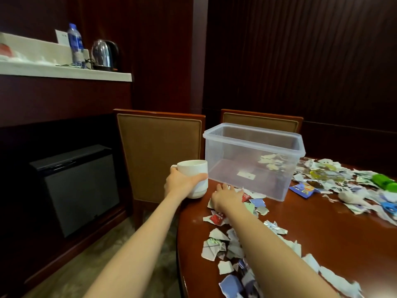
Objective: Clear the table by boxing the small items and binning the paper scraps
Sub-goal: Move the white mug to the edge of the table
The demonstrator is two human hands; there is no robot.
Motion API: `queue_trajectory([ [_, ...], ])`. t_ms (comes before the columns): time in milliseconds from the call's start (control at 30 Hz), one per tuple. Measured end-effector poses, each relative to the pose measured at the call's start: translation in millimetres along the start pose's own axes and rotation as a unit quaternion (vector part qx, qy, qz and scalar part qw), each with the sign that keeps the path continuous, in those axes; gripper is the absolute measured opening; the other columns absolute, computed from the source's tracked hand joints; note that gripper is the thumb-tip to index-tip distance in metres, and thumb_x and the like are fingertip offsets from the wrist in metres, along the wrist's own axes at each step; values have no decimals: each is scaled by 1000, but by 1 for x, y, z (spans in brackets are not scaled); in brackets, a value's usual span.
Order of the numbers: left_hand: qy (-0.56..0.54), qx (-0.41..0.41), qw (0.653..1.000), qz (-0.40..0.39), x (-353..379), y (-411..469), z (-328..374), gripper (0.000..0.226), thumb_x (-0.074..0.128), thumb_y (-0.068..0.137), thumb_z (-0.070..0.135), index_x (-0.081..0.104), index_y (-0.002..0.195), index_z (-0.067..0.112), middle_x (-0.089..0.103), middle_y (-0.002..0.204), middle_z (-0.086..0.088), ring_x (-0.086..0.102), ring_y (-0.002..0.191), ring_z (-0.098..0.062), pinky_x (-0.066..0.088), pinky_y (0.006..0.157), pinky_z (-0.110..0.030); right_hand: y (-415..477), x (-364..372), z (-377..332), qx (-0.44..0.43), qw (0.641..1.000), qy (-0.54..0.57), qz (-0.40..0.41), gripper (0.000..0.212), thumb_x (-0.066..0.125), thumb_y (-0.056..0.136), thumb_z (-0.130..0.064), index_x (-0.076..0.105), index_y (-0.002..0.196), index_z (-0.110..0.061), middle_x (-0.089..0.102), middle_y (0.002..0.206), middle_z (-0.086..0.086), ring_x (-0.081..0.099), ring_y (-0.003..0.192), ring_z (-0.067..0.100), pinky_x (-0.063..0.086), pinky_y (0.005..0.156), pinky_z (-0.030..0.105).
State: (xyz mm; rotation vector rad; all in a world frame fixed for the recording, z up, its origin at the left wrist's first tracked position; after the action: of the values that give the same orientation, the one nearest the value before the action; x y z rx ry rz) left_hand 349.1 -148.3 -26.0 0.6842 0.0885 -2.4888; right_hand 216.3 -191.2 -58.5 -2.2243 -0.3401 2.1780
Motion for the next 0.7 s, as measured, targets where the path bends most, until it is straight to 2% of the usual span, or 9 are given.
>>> queue_trajectory([
  [133,11,27,1000,-11,12,-9,7,92,76,68,52,31,139,16,49,133,-5,50,120,-23,46,93,-35,-9,1,13,-18,1000,-4,0,56,25,101,-27,6,151,-12,4,159,8,6,146,29,2,114,58],
  [467,3,46,999,-24,36,-20,15,95,79,67,45,26,140,15,49,131,-6,50,119,-25,46,93,-36,-24,-5,42,-56,998,-2,-11,51,26,100,-32,22,147,-13,20,155,11,21,142,29,13,113,59],
  [600,-17,56,998,-36,45,-27,17,98,81,66,43,22,140,14,47,130,-7,49,119,-24,46,93,-35,-30,-19,62,-59,996,60,18,52,28,99,-35,23,148,-18,8,158,9,8,146,26,6,115,53],
  [700,-27,56,997,-43,50,-31,20,100,80,68,40,17,140,11,40,136,-10,44,124,-26,43,97,-37,-35,-30,78,-56,993,95,43,52,30,99,-34,23,148,-19,7,159,6,12,146,24,6,116,51],
])
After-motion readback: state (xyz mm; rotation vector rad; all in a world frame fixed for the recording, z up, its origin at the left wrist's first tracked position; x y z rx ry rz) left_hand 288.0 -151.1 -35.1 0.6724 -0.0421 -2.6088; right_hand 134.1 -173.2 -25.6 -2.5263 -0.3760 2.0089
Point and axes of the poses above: each hand's wrist, its own y-axis towards the middle knuckle, its own x-axis out of the palm, z = x × y, the point moved 4 cm from there along y, towards the middle knuckle
